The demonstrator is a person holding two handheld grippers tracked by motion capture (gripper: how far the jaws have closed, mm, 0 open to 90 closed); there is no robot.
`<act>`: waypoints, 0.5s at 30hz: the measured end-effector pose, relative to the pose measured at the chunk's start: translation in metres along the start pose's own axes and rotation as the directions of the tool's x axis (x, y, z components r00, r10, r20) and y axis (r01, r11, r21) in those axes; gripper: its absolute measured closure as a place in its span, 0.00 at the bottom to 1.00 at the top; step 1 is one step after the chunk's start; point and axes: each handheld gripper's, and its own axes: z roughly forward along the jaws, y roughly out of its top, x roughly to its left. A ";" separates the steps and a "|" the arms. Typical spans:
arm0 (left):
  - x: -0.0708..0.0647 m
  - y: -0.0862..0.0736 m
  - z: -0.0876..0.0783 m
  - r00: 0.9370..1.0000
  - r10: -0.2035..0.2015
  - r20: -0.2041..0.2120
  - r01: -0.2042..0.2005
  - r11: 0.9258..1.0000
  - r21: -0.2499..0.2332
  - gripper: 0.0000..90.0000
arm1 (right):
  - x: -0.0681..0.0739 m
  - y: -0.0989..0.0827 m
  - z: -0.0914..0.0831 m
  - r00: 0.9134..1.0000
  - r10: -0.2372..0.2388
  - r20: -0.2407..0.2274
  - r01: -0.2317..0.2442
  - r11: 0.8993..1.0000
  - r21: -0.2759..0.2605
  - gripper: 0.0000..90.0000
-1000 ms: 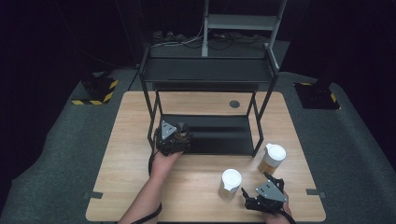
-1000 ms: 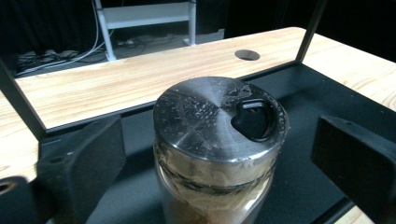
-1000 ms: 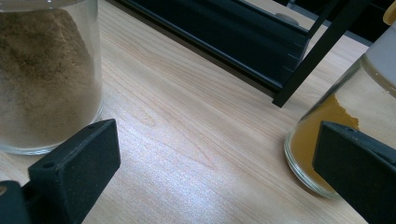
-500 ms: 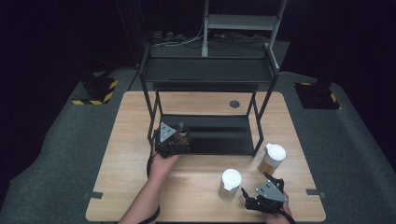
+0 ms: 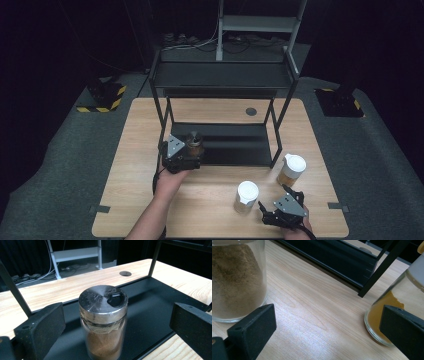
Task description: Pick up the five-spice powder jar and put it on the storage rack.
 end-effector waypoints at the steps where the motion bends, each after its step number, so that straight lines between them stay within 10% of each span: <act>1: -0.001 0.000 -0.003 1.000 0.004 0.003 -0.004 1.000 -0.006 0.00 | 0.000 0.000 0.000 1.000 0.000 0.000 0.000 1.000 0.000 0.00; 15: -0.003 -0.003 -0.026 1.000 0.017 0.009 -0.017 0.999 -0.030 0.00 | 0.000 0.000 0.000 1.000 0.000 0.000 0.000 1.000 0.000 0.00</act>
